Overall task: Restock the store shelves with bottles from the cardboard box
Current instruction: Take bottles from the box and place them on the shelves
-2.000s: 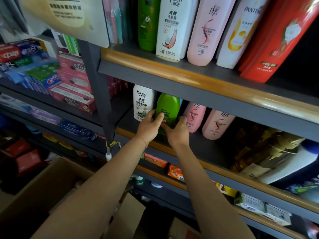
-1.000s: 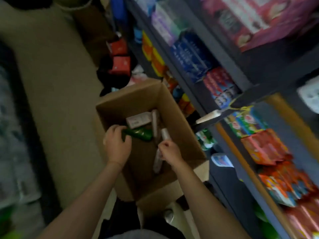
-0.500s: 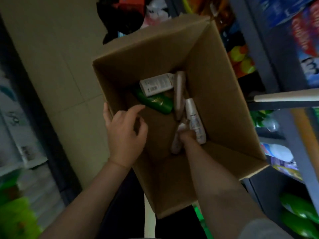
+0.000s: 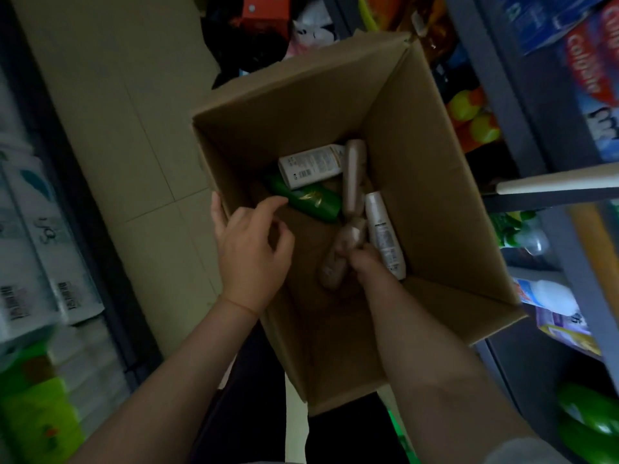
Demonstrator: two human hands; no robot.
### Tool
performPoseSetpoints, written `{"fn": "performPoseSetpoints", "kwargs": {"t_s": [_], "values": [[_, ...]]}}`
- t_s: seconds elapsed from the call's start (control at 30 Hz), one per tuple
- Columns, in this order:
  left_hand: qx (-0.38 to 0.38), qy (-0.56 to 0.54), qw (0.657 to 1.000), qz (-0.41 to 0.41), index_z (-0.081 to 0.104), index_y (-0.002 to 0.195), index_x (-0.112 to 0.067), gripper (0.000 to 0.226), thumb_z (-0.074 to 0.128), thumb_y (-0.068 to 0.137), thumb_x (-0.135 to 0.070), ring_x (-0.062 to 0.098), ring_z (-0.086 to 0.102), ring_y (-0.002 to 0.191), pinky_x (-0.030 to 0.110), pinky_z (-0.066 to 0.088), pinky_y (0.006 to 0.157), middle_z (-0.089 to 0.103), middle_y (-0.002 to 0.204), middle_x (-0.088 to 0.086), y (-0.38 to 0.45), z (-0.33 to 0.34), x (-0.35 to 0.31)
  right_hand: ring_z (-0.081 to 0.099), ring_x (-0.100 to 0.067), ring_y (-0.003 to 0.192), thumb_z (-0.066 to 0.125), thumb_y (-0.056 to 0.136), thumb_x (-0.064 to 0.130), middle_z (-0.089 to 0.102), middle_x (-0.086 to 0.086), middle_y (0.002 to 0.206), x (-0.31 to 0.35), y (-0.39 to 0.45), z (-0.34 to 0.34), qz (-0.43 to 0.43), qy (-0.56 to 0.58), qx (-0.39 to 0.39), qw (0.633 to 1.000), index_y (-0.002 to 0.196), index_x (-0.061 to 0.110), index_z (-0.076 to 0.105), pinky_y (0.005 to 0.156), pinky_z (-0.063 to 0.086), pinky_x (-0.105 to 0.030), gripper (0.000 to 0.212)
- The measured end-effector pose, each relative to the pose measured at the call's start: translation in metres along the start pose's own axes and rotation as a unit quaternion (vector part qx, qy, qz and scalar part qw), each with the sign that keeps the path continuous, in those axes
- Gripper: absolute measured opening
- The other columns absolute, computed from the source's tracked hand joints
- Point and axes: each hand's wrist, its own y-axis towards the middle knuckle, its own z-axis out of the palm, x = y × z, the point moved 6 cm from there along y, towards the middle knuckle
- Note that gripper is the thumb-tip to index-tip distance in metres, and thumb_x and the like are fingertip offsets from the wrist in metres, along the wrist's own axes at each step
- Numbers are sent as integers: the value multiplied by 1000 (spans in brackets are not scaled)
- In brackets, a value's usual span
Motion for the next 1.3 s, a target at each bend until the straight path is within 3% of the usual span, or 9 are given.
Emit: {"fn": "performPoseSetpoints", "kwargs": {"t_s": [0.13,0.27,0.33,0.43,0.67,0.83,1.0,1.17,1.3], "values": [[40,11,999,-30,62,125,-17,34,61,92,-25,21,63,99,47,1,125,68,93,-3,2,-6,-5,65,-23,101,77,83,16,66,-8,122,62,-75,-4,-72,133,112,982,125,12,57,69,54,-31,46],[86,-115,985,-99,57,134,-21,44,64,94,-36,20,56,120,47,23,121,64,125,-1,-4,-27,-32,70,-22,103,77,82,25,73,-8,114,104,-181,-43,-164,224,195,941,122,13,63,85,57,-37,44],[129,-300,935,-142,57,135,-22,46,69,92,-37,16,60,114,38,48,103,62,125,-3,-10,-43,-66,69,-24,107,74,79,40,72,-10,115,113,-233,-70,-207,262,220,917,124,12,63,93,55,-43,54],[178,-473,848,-164,63,127,-18,37,71,92,-26,6,67,100,17,54,82,68,115,-2,-22,-75,-133,67,-26,112,55,89,52,70,-14,119,119,-304,-116,-265,316,225,883,126,11,63,97,52,-45,55],[200,-608,768,-34,68,112,-14,37,81,78,-23,23,68,94,42,55,91,68,108,19,-51,-173,-289,65,-28,107,49,101,30,68,-17,120,107,-458,-248,-411,382,166,811,123,6,64,85,57,-37,36],[196,-589,773,131,65,121,-17,28,68,93,-13,17,71,92,31,58,77,72,106,11,-73,-238,-408,71,-24,96,61,96,20,74,-11,107,81,-571,-347,-552,270,19,789,111,9,69,84,58,-39,21],[210,-576,741,276,64,119,-22,30,65,93,-7,11,70,97,22,55,76,73,107,1,-108,-283,-504,57,-6,56,70,90,22,69,-3,83,52,-642,-429,-624,197,-189,732,102,22,69,49,44,-21,12],[227,-557,704,379,64,118,-23,35,65,92,0,3,67,105,20,53,87,71,114,-5,-131,-306,-572,67,-19,76,72,88,14,72,-3,97,28,-679,-483,-671,203,-320,637,112,23,67,64,58,-41,26],[176,-429,766,446,63,120,-39,32,67,93,-22,11,55,128,38,42,112,59,138,-7,-126,-292,-618,64,-24,100,72,87,13,67,-4,110,9,-694,-526,-676,203,-420,570,111,26,65,83,57,-38,28]]}}
